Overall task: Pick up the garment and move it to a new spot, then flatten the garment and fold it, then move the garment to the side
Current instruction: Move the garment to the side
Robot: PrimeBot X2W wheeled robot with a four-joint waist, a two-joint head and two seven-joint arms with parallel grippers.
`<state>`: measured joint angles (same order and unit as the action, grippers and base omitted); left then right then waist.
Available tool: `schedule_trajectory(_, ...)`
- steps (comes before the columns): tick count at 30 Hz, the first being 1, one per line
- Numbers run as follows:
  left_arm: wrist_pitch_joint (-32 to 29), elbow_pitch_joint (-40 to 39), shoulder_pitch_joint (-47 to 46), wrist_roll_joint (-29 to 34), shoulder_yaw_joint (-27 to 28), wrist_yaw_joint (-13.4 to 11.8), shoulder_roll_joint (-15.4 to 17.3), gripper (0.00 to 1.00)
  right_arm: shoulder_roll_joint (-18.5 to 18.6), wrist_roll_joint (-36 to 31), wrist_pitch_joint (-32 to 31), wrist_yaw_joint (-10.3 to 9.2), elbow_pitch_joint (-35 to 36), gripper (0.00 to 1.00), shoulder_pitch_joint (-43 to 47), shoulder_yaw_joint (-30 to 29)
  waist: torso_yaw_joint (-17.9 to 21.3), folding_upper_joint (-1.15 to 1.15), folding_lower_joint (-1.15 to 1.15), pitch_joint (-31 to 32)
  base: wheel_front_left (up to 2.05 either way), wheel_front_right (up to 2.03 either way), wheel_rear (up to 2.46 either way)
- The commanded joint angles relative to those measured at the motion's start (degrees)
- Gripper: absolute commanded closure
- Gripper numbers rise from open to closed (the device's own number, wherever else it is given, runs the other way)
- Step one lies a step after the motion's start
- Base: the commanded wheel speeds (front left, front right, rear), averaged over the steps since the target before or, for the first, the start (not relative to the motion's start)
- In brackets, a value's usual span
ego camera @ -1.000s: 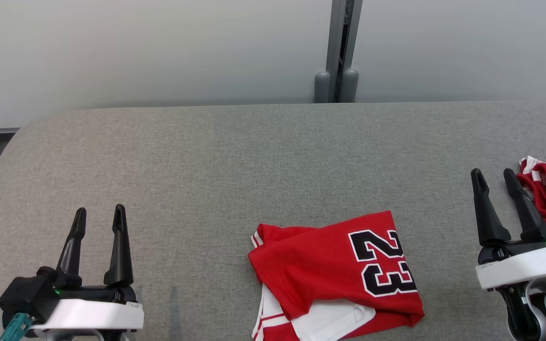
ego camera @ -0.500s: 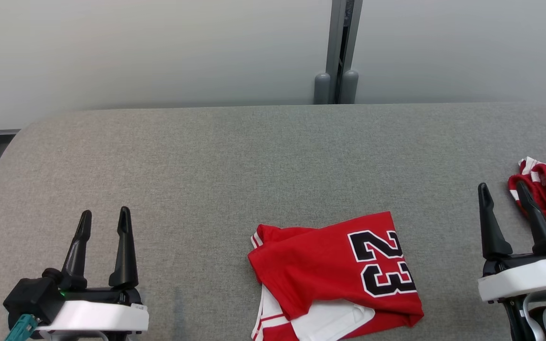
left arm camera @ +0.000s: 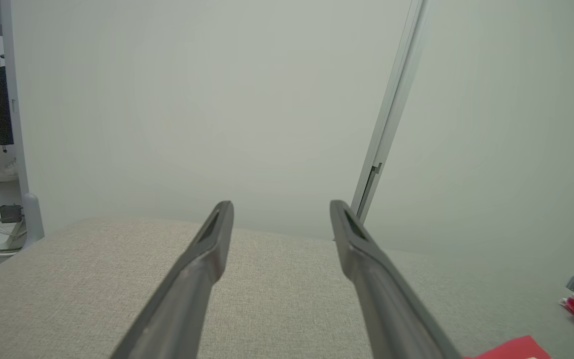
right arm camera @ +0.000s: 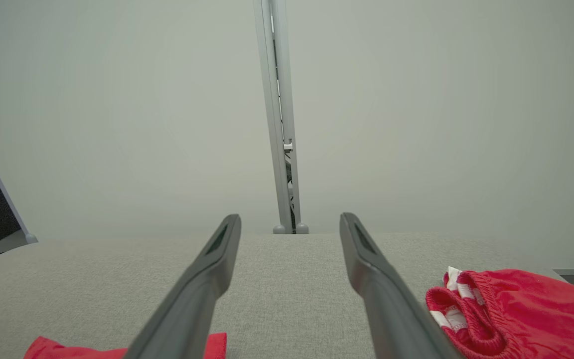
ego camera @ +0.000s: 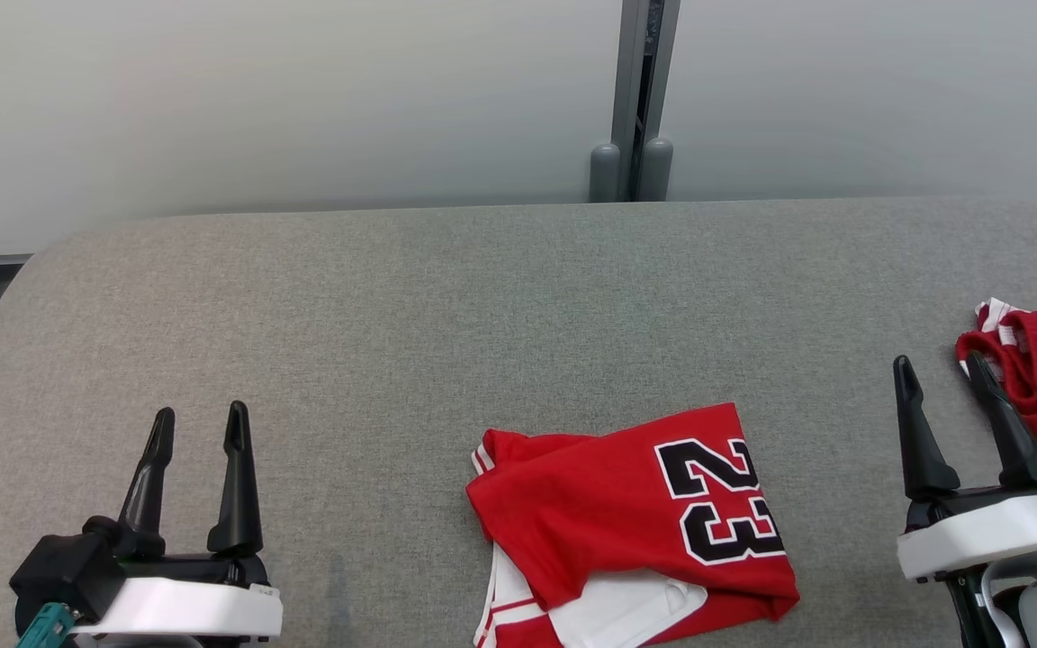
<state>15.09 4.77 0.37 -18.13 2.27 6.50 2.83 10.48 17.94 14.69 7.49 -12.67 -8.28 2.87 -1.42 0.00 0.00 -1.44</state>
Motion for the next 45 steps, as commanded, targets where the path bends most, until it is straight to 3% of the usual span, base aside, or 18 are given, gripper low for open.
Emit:
schedule_trajectory(1, 0.1, 0.0, 0.1, 0.4, 0.1, 0.1, 0.2, 0.0, 0.5, 0.4, -0.2, 0.01, -0.3, 0.0, 0.0, 0.3, 0.0, 0.0, 0.0, 0.1, 0.0, 0.0, 0.0)
schedule_trajectory(7, 0.1, 0.0, 0.4, 0.4, -0.2, 0.1, 0.2, 0.0, 0.9, 2.1, -5.6, 0.01, -3.3, 0.0, -1.1, 3.4, 0.0, 0.0, 0.0, 0.2, 0.0, 0.0, 0.0)
schedule_trajectory(19, 0.1, 0.8, -0.9, -0.5, -2.3, 0.2, 0.2, 0.0, 2.3, 12.1, -24.4, 0.01, -14.3, 0.0, -7.7, 13.4, -3.3, 0.0, 0.0, -0.4, 0.0, 0.0, 0.0)
schedule_trajectory(31, 0.1, 1.3, -1.9, -0.7, -2.3, 0.2, 0.2, 0.0, 0.5, 19.6, -41.1, 0.02, -26.5, 0.0, -11.1, 15.6, -7.2, 0.0, 0.0, -1.2, 0.0, 0.0, 0.0)
schedule_trajectory(32, 0.1, 1.3, -1.8, -0.8, -2.2, 0.3, 0.2, 0.0, 0.6, 20.0, -41.2, 0.02, -26.5, 0.17, -11.1, 15.6, -7.3, 0.0, 0.0, -1.3, 0.0, 0.0, 0.0)
schedule_trajectory(33, 0.1, 1.3, -1.7, -0.8, -2.2, 0.3, 0.2, 0.0, 0.8, 20.0, -40.9, 0.02, -26.4, 0.58, -11.1, 15.7, -7.3, 0.0, 0.0, -1.3, 0.0, 0.0, 0.0)
schedule_trajectory(34, 0.1, 1.3, -1.7, -0.8, -2.2, 0.3, 0.2, 0.0, 0.8, 20.0, -40.9, 0.02, -26.4, 0.58, -11.1, 15.7, -7.3, 0.0, 0.0, -1.3, 0.0, 0.0, 0.0)
schedule_trajectory(36, 0.1, 1.2, -1.7, -0.9, -2.1, 0.3, 0.2, 0.0, 1.1, 20.0, -39.7, 0.02, -26.0, 1.0, -11.2, 15.8, -7.3, 0.0, 0.0, -1.4, 0.0, 0.0, 0.0)
schedule_trajectory(45, 0.1, 0.4, -2.5, -0.4, -3.1, 0.6, 0.2, 0.0, 3.4, 18.5, -29.7, 0.01, -22.8, 1.0, -14.4, 16.5, -4.1, 0.0, 0.0, -1.7, 0.0, 0.0, 0.0)
